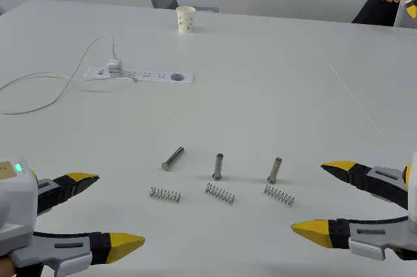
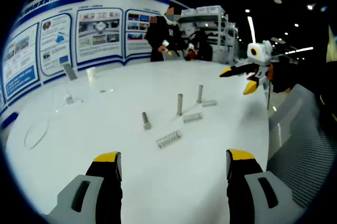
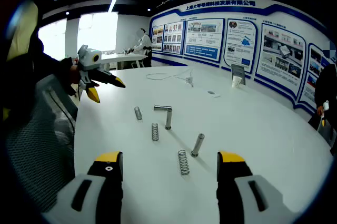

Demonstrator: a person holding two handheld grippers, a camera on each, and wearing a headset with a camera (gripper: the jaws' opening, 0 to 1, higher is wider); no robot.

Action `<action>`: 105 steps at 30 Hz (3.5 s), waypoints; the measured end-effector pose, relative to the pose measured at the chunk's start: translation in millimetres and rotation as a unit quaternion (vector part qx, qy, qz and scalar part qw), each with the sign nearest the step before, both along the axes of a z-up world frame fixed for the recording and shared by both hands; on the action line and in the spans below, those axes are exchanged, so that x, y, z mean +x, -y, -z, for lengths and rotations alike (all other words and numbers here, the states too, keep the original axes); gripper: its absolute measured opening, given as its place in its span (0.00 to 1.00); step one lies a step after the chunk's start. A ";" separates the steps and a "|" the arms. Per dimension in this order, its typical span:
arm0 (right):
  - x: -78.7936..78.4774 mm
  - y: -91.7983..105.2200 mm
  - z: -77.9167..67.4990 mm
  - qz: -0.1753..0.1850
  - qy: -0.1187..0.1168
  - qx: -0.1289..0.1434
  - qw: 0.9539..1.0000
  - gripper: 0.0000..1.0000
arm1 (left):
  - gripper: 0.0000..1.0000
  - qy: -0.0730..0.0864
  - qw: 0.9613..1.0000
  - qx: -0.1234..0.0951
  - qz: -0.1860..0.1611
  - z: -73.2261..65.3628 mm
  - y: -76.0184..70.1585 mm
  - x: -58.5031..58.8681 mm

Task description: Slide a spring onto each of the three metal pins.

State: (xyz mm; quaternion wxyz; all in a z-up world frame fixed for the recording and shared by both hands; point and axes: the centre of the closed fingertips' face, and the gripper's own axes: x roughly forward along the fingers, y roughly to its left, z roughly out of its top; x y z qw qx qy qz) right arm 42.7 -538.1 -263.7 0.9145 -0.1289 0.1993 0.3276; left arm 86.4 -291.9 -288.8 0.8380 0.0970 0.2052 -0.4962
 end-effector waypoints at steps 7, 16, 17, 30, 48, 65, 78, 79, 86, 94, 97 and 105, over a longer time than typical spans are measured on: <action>-1.6 0.2 0.5 0.001 0.000 0.000 1.000 0.74 | 0.83 0.001 1.000 0.001 -0.001 -0.4 -0.1 0.0; -1.4 -0.3 1.9 0.001 -0.001 0.000 1.000 0.74 | 0.83 0.000 1.000 0.001 -0.001 0.6 -0.3 0.5; -1.4 -0.4 1.9 0.001 -0.001 0.000 1.000 0.74 | 0.83 0.000 1.000 0.001 -0.001 0.6 -0.4 0.6; -1.6 -2.0 4.2 0.003 -0.002 0.004 1.000 0.74 | 0.82 -0.001 1.000 0.003 -0.001 0.5 -1.1 3.1; -2.2 -4.0 6.2 0.004 -0.003 0.007 1.000 0.74 | 0.80 0.002 1.000 0.001 0.001 -16.6 -1.3 28.7; -6.0 -3.0 10.3 0.005 -0.008 0.005 1.000 0.74 | 0.71 0.001 0.999 0.029 0.013 -18.0 13.2 66.0; -6.3 -1.4 10.4 0.004 -0.008 0.005 1.000 0.74 | 0.66 -0.019 0.999 0.046 0.002 -11.7 28.2 90.9; -6.4 -1.4 10.4 0.005 -0.008 0.006 1.000 0.74 | 0.66 -0.019 0.999 0.048 0.003 -11.0 29.4 91.7; -5.9 -2.0 12.8 0.004 -0.008 0.008 1.000 0.74 | 0.65 -0.023 0.998 0.061 0.008 -7.0 39.1 100.4; -5.9 -1.6 12.2 0.007 -0.007 0.011 1.000 0.74 | 0.60 -0.032 0.997 0.071 0.014 -3.9 53.0 111.8; -6.4 -0.7 13.5 0.008 -0.008 0.012 1.000 0.74 | 0.57 -0.033 0.996 0.081 0.009 -1.6 58.1 116.8; -6.3 2.7 14.9 0.015 -0.008 0.015 1.000 0.74 | 0.49 -0.044 0.993 0.107 0.005 6.7 67.7 126.2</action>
